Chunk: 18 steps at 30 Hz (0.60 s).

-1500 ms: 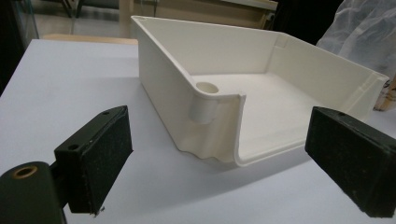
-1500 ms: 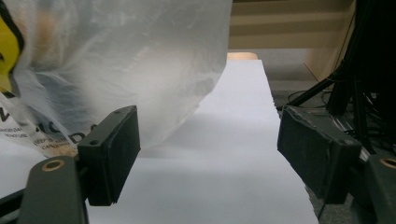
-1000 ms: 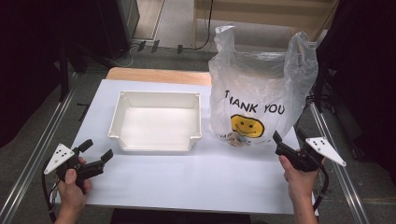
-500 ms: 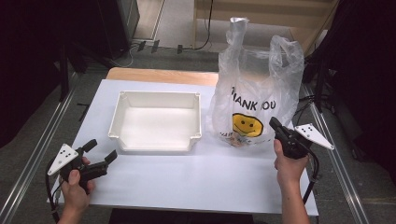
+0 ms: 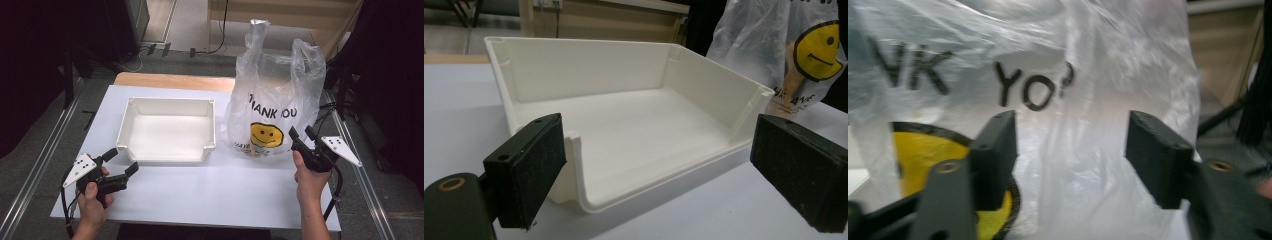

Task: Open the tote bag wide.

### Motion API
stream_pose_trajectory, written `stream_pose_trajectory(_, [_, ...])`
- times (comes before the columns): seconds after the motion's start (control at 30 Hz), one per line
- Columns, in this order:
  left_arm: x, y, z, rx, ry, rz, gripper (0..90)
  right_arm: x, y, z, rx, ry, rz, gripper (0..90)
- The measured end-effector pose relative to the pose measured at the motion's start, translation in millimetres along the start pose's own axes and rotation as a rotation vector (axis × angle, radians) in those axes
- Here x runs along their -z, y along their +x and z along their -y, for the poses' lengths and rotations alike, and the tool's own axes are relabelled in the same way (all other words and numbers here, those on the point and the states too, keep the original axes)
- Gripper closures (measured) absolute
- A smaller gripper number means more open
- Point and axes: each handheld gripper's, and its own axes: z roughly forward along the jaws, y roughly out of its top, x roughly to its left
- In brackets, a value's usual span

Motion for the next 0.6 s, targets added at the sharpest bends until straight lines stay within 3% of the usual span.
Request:
stream_pose_trajectory(0.03, [-3.7,-3.5,-1.9,-0.007,0.000,0.007,8.1,-6.7,-6.5,2.0,-0.055,0.053,-0.023,25.8])
stream_pose_trajectory(0.13, [-9.0,-7.7,-4.0,-0.011,0.007,0.015,8.1,-10.9,-9.0,5.2,-0.079,0.091,-0.043,28.0])
stream_pose_trajectory(0.2, [-13.1,-11.2,-5.4,-0.015,0.011,0.027,8.1,-14.2,-8.0,9.8,-0.060,0.127,-0.099,48.4])
stream_pose_trajectory(0.23, [-15.3,-13.8,-6.2,-0.026,0.016,0.030,8.1,-14.2,-8.0,9.8,-0.060,0.127,-0.099,48.4])
stream_pose_trajectory(0.27, [-17.8,-17.1,-6.8,-0.045,0.022,0.030,8.1,-13.9,-6.1,10.5,-0.044,0.136,-0.111,57.9])
stream_pose_trajectory(0.3, [-20.8,-21.6,-7.8,-0.065,0.032,0.035,8.2,-13.5,-3.4,12.3,-0.018,0.138,-0.164,73.3])
stream_pose_trajectory(0.33, [-22.6,-24.4,-8.4,-0.071,0.033,0.042,8.2,-13.5,-3.4,12.3,-0.018,0.138,-0.164,73.3])
stream_pose_trajectory(0.37, [-27.4,-31.9,-10.4,-0.075,0.037,0.062,8.1,-12.8,-0.8,14.9,-0.002,0.141,-0.203,84.8])
stream_pose_trajectory(0.4, [-30.0,-34.9,-11.6,-0.082,0.039,0.072,8.1,-13.2,-0.6,16.1,0.007,0.137,-0.211,89.6])
stream_pose_trajectory(0.6, [-46.4,-51.1,-18.5,-0.080,0.040,0.109,8.2,-10.0,4.5,19.3,0.029,0.128,-0.243,90.0])
